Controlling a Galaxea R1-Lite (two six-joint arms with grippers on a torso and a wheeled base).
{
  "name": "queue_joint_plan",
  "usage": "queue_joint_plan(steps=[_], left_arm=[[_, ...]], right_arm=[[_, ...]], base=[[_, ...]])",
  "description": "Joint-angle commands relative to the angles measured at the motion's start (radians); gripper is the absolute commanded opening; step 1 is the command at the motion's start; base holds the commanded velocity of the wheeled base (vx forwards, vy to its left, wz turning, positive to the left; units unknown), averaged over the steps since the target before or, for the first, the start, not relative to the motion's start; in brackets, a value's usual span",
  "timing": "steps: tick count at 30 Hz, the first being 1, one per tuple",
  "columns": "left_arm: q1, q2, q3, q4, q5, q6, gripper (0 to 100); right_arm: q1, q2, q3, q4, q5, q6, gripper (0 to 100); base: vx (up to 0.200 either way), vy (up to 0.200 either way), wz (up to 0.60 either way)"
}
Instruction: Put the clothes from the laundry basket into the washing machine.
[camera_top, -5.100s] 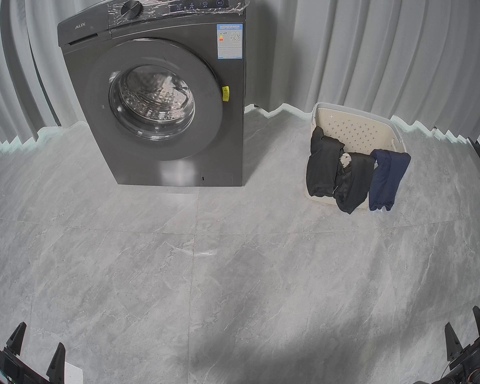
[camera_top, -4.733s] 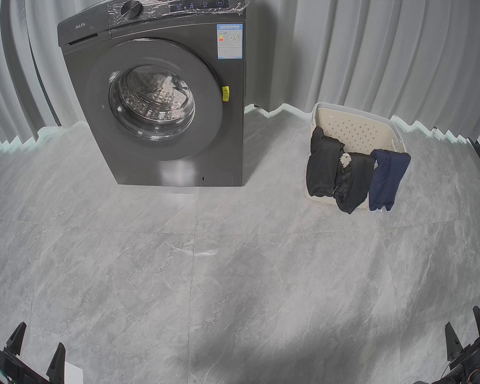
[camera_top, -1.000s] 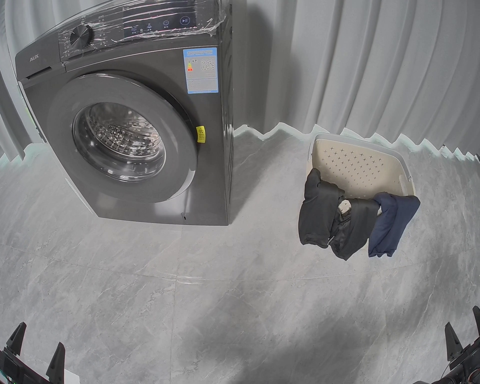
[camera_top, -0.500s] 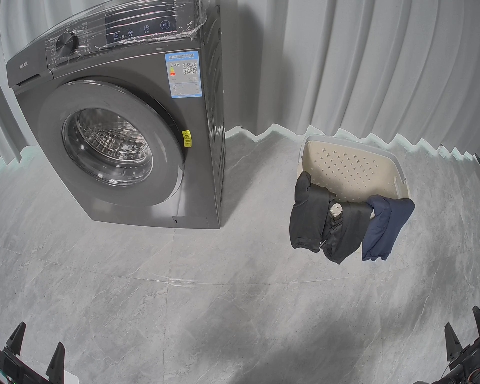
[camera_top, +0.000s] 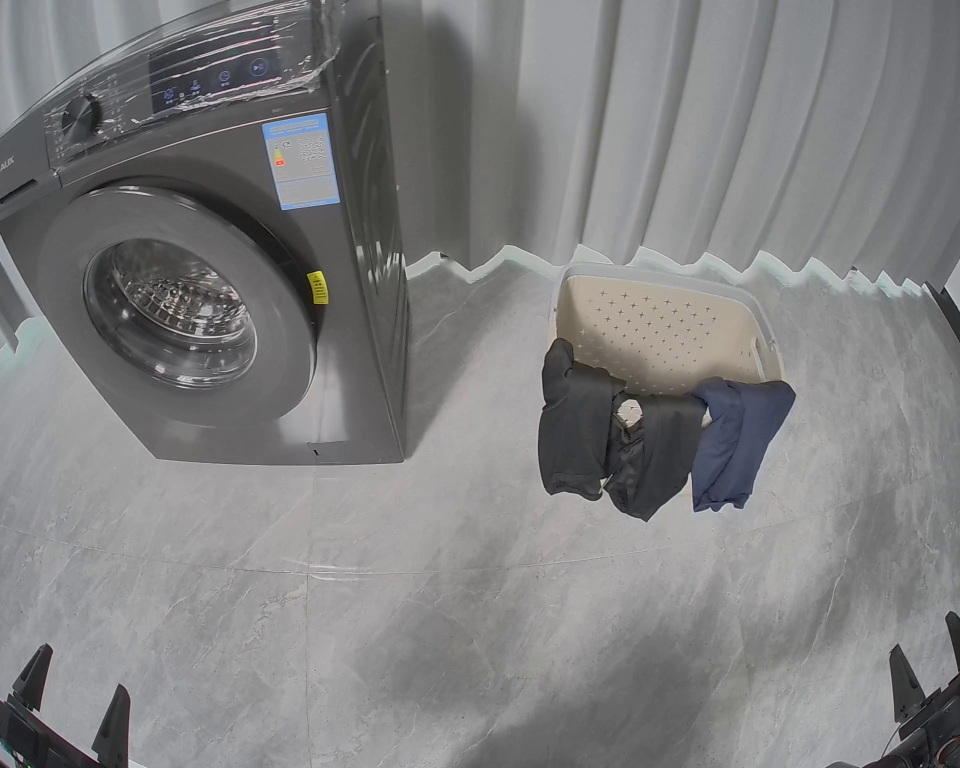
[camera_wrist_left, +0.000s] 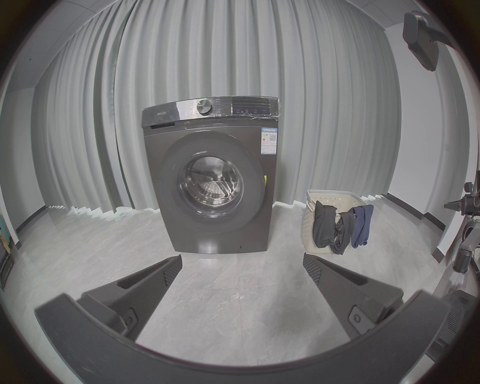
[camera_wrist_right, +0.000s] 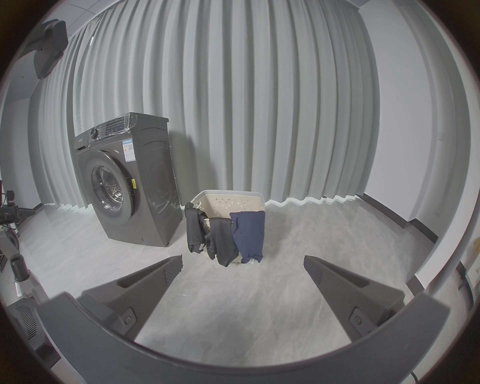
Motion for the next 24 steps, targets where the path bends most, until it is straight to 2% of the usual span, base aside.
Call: queue_joint_plan(steps=[1,24], left_arm=[[0.0,-0.012,0.018,0.001,0.0,0.001,100],[0.0,-0.012,0.018,0.0,0.0,-0.001,100]], right_arm=[[0.0,-0.005,0.018,0.0,0.0,0.0,100],[0.0,-0.005,0.018,0.0,0.0,0.0,100]], base=[[0.0,0.0,0.0],[0.0,-0.183,0.0]])
